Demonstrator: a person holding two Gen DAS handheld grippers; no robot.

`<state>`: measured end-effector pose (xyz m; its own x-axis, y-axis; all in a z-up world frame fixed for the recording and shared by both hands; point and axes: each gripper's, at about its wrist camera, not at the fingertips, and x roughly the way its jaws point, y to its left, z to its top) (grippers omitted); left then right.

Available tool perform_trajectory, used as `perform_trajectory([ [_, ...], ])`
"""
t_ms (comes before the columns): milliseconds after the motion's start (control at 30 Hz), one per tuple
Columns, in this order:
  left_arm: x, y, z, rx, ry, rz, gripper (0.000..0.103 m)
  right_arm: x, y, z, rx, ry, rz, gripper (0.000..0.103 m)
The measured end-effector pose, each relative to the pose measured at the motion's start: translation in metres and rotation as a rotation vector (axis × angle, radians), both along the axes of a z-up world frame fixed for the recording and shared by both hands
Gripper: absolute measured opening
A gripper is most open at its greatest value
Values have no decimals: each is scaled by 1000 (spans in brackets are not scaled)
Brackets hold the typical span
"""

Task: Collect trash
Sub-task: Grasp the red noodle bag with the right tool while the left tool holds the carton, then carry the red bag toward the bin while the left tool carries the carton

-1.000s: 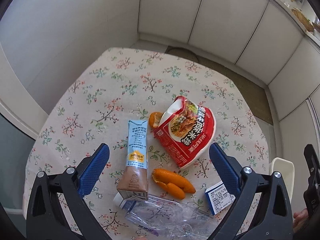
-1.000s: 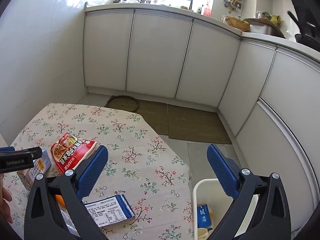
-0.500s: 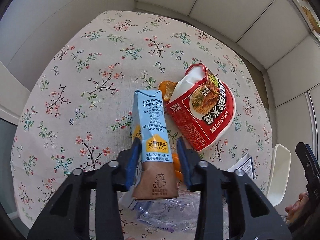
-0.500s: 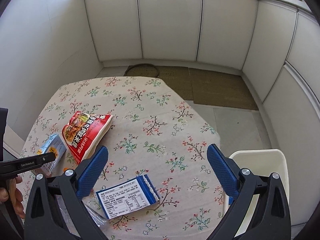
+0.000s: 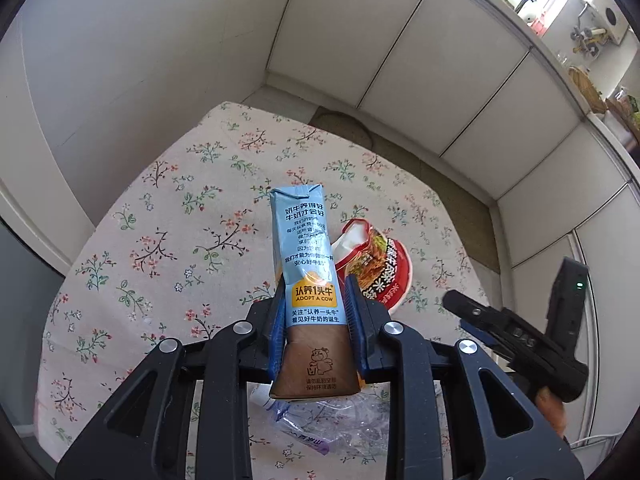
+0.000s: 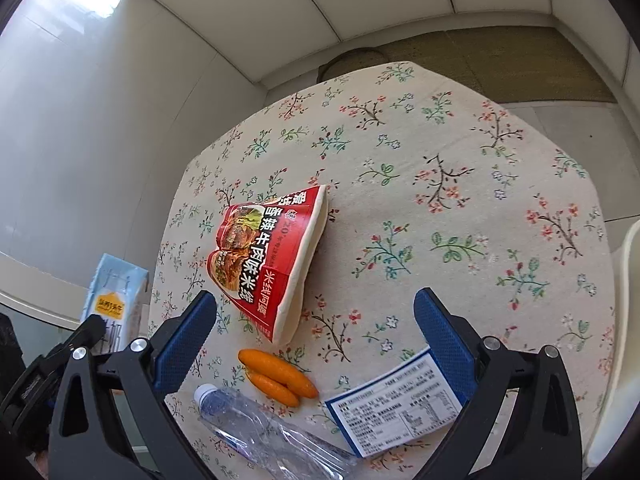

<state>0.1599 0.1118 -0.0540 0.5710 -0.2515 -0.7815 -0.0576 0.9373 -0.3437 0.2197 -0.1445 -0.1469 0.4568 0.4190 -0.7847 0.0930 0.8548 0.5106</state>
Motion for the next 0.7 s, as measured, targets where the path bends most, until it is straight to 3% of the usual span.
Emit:
perform_trajectory([
  [333,1,2,-4,-17,21,-11,26,33,18,-32,201,17,9,90],
  [367,1,3,-5,-17,26,-7,26,37,19,-34,219,17,16,84],
  [500,3,7,-10,-16,40,5,26,48,29,-47,259,37,75,40],
  [700,1,11,-8,-15,34,29,26,44,36,-31,275,-25,117,18],
])
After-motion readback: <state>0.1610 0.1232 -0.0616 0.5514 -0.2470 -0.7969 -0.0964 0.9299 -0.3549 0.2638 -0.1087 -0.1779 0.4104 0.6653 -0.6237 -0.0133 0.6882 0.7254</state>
